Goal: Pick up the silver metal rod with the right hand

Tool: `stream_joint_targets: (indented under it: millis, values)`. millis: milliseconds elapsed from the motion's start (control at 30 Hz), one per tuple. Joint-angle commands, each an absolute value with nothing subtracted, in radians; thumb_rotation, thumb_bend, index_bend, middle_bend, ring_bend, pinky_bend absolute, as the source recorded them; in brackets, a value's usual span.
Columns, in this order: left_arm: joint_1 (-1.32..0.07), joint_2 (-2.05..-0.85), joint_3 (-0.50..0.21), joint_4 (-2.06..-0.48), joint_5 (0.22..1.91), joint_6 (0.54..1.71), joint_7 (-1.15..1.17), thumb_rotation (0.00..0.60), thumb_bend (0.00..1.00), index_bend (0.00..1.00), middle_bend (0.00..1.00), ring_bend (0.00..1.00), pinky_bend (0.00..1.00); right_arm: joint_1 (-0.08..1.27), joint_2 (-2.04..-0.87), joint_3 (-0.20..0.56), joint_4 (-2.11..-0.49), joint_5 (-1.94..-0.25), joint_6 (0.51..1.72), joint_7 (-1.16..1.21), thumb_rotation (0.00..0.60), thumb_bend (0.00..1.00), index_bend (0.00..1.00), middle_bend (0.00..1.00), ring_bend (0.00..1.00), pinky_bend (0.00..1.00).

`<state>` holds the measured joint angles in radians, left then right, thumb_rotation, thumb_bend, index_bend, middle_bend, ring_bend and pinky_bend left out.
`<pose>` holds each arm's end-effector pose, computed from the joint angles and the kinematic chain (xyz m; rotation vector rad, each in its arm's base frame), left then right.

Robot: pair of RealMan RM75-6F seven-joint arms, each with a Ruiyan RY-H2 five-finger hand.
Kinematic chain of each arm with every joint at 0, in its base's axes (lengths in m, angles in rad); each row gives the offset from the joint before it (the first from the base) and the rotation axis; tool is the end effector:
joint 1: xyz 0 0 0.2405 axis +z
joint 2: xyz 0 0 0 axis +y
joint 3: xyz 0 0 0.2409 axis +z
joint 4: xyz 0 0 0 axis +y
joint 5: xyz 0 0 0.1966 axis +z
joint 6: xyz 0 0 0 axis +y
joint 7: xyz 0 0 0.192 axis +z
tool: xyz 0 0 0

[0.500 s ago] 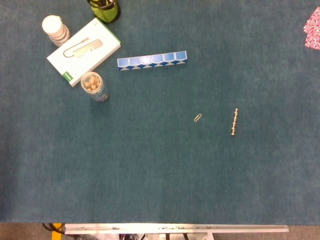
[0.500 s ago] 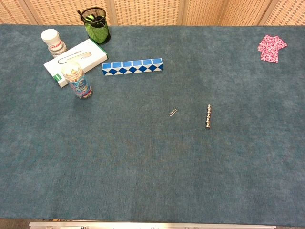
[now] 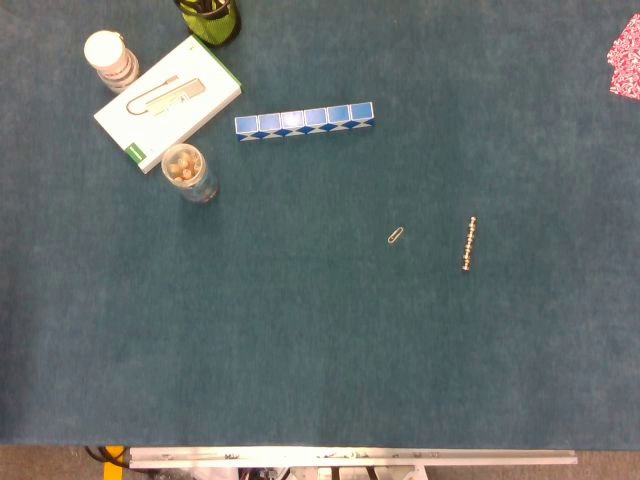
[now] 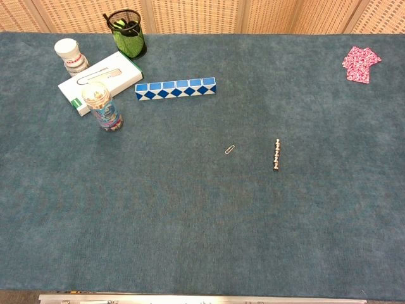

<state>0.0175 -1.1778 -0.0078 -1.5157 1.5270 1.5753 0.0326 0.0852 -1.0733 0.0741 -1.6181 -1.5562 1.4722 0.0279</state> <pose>-0.3177 0.1878 0.1614 -1.3451 -0.8648 -0.8180 -0.2823 -0.2313 0.1756 1.4303 -0.8621 0.9362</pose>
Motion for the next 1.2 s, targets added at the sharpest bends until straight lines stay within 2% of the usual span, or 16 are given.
stream_joint_targets:
  millis: [33, 133, 333, 500, 667, 800, 1200]
  values:
    - [0.017, -1.177, -0.008, -1.517, 1.528, 1.575, 0.035, 0.6, 0.24, 0.02, 0.07, 0.09, 0.04, 0.117, -1.063, 0.073, -1.632, -1.602, 1.457, 0.004, 0.6, 0.19, 0.39, 0.49, 0.48, 0.58]
    - [0.018, -1.177, -0.008, -1.52, 1.526, 1.575, 0.038, 0.6, 0.24, 0.02, 0.07, 0.09, 0.04, 0.157, -1.051, 0.068, -1.656, -1.642, 1.416, -0.031, 0.6, 0.19, 0.39, 0.53, 0.54, 0.61]
    - [0.022, -1.177, -0.007, -1.524, 1.522, 1.575, 0.044, 0.6, 0.24, 0.02, 0.07, 0.09, 0.04, 0.24, -1.043, 0.063, -1.693, -1.692, 1.308, -0.129, 0.6, 0.19, 0.39, 0.76, 0.76, 0.9]
    - [0.028, -1.178, -0.004, -1.529, 1.52, 1.58, 0.048, 0.6, 0.24, 0.02, 0.07, 0.09, 0.04, 0.311, -1.073, 0.063, -1.698, -1.702, 1.209, -0.212, 0.6, 0.19, 0.39, 0.85, 0.87, 0.99]
    - [0.038, -1.18, -0.002, -1.532, 1.52, 1.591, 0.051, 0.6, 0.24, 0.02, 0.07, 0.09, 0.04, 0.368, -1.139, 0.073, -1.657, -1.688, 1.14, -0.28, 0.6, 0.19, 0.44, 0.91, 0.93, 1.0]
    - [0.039, -1.182, -0.001, -1.535, 1.519, 1.59, 0.054, 0.6, 0.24, 0.02, 0.07, 0.09, 0.04, 0.417, -1.186, 0.08, -1.616, -1.657, 1.069, -0.293, 0.6, 0.26, 0.44, 0.95, 0.97, 1.0]
    - [0.036, -1.189, -0.004, -1.523, 1.51, 1.573, 0.046, 0.6, 0.24, 0.02, 0.07, 0.09, 0.04, 0.528, -1.327, 0.065, -1.501, -1.608, 0.923, -0.355, 0.6, 0.27, 0.47, 0.96, 0.99, 1.0]
